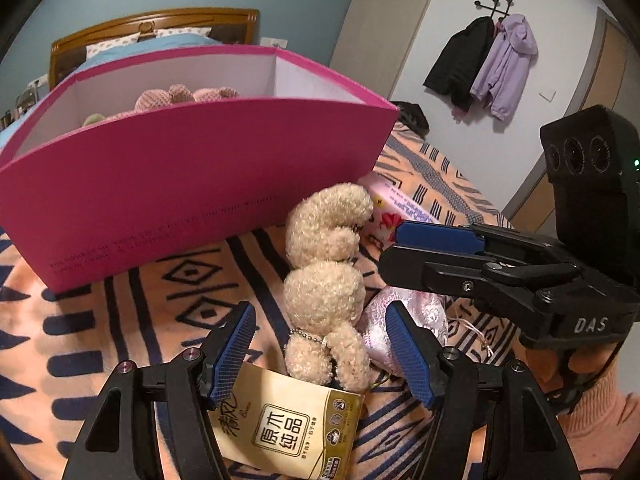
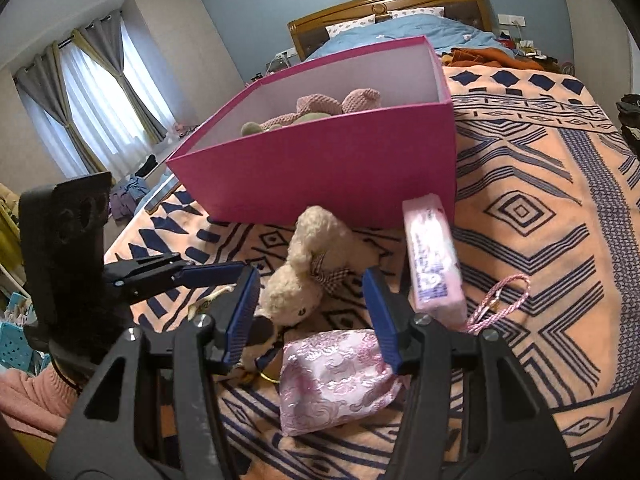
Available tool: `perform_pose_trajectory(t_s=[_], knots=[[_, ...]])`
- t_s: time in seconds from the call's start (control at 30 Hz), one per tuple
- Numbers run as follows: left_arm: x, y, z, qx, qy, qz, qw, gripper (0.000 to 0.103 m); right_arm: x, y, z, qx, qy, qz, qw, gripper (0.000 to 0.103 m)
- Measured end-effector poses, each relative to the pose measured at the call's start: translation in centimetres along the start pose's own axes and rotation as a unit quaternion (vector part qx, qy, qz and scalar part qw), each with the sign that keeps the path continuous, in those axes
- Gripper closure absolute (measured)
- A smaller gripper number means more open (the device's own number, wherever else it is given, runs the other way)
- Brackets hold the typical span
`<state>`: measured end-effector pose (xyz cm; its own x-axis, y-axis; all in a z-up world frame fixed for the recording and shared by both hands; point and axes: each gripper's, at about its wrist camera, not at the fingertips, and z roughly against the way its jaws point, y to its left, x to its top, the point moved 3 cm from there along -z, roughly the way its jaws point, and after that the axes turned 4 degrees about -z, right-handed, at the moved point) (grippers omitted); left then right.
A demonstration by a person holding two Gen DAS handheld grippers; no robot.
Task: Organize objects
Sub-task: 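Move the right gripper down to the cream teddy bear beside the box, then close the right gripper on the cream teddy bear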
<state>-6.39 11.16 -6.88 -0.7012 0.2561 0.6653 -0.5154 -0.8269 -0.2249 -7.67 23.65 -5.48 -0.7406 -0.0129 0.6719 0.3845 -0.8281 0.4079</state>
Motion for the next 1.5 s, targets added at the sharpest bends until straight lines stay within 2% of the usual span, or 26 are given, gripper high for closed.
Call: perform_pose_trajectory(t_s=[0.17, 0.27, 0.6, 0.83, 0.97, 1.13, 1.17, 1.2, 1.23, 1.4, 1.5], knots=[[-0.2, 0.6, -0.6, 0.017, 0.019, 0.011, 0.9996, 0.05, -0.2, 0.4, -0.7, 0.01, 0.009, 0.0, 1.0, 0.047], [-0.2, 1.7, -0.4, 0.009, 0.017, 0.028, 0.9994, 0.051, -0.3, 0.8, -1.0, 0.012, 0.012, 0.005, 1.0, 0.047], [-0.2, 5.7, 1.0, 0.035, 0.002, 0.074, 0.9966, 0.051, 0.9, 0.6, -2.5, -0.003, 0.025, 0.013, 1.0, 0.047], [-0.7, 6.5, 1.3, 0.047, 0.003, 0.079, 0.9958, 0.051, 2.4, 0.9, -3.9, -0.025, 0.021, 0.032, 0.999, 0.047], [-0.3, 6.6, 1.1, 0.05, 0.004, 0.086, 0.995, 0.051, 3.2, 0.8, -5.4, -0.049, 0.041, 0.041, 0.997, 0.047], [-0.3, 7.0, 1.0, 0.053, 0.005, 0.095, 0.994, 0.051, 3.6, 1.5, -7.0, -0.058, 0.061, 0.07, 0.994, 0.047], [-0.3, 7.0, 1.0, 0.052, 0.005, 0.096, 0.994, 0.051, 3.6, 1.6, -7.1, -0.056, 0.062, 0.074, 0.994, 0.048], [-0.3, 7.0, 1.0, 0.052, 0.005, 0.095, 0.9941, 0.051, 3.5, 1.6, -7.1, -0.052, 0.064, 0.076, 0.994, 0.055], [-0.4, 7.0, 1.0, 0.052, 0.005, 0.094, 0.9942, 0.051, 3.5, 1.7, -7.0, -0.048, 0.066, 0.076, 0.994, 0.058], [-0.3, 6.8, 1.0, 0.048, 0.004, 0.093, 0.9945, 0.051, 2.9, 1.3, -6.3, -0.049, 0.062, 0.074, 0.994, 0.069], [0.0, 6.4, 0.9, 0.042, 0.003, 0.091, 0.9949, 0.052, 2.5, 0.9, -5.4, -0.046, 0.053, 0.058, 0.996, 0.072]])
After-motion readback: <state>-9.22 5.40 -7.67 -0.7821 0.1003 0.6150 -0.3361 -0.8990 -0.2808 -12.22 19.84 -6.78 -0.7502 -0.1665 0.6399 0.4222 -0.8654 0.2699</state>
